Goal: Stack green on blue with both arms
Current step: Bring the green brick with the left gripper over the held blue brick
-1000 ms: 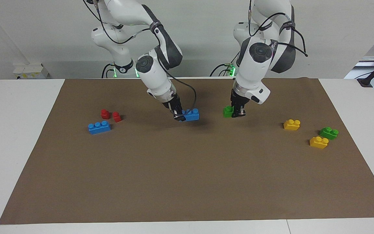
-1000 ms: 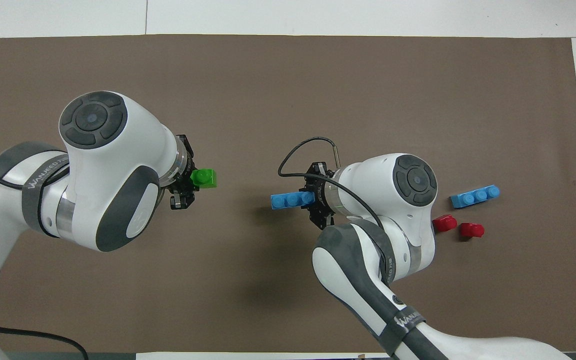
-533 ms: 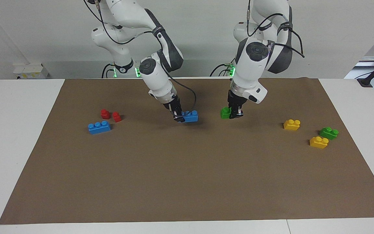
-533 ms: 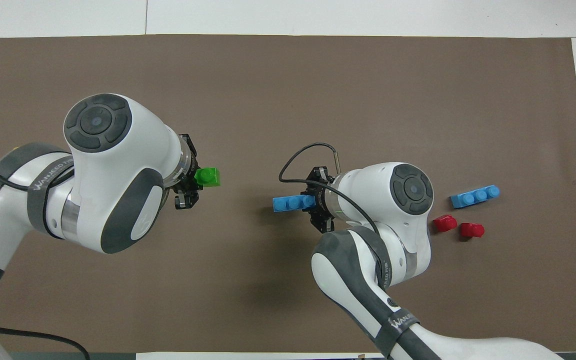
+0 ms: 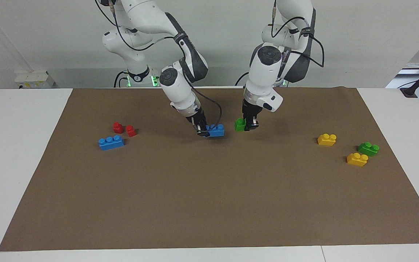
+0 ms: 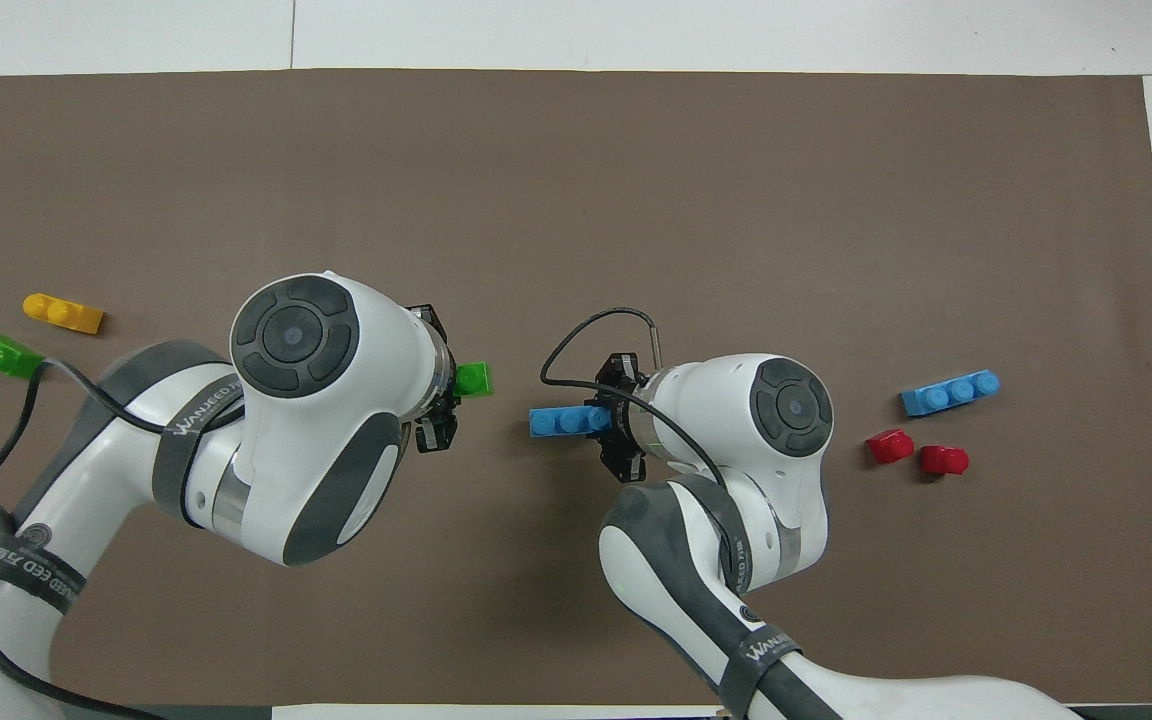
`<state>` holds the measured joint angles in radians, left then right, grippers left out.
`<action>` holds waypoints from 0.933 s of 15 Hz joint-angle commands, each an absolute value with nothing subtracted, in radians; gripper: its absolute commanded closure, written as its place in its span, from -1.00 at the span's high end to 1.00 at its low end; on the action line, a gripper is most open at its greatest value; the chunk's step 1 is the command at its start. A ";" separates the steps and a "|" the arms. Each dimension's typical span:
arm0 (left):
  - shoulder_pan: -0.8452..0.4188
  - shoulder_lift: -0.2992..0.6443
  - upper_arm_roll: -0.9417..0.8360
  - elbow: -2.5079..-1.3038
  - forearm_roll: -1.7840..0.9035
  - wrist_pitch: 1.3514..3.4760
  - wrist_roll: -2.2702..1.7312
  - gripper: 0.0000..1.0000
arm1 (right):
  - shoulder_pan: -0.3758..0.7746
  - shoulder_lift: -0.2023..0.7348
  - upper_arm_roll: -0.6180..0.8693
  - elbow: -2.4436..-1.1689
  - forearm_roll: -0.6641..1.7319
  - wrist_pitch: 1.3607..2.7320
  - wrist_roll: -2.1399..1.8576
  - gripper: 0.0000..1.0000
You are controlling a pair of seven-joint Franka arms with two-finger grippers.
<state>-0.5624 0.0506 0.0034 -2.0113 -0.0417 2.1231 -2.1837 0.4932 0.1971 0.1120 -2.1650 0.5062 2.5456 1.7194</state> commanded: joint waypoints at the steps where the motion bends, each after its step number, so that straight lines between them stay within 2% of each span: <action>1: -0.604 0.008 0.018 -2.071 0.008 2.177 -2.279 -1.00 | 0.502 0.199 0.114 -2.191 0.537 2.594 1.718 -1.00; 8: -0.672 -0.029 0.018 -2.175 0.061 2.295 -2.399 -1.00 | 0.514 0.219 0.114 -2.201 0.581 2.641 1.713 -1.00; 14: -0.692 -0.037 0.017 -2.197 0.063 2.316 -2.399 -1.00 | 0.515 0.235 0.114 -2.207 0.581 2.666 1.707 -1.00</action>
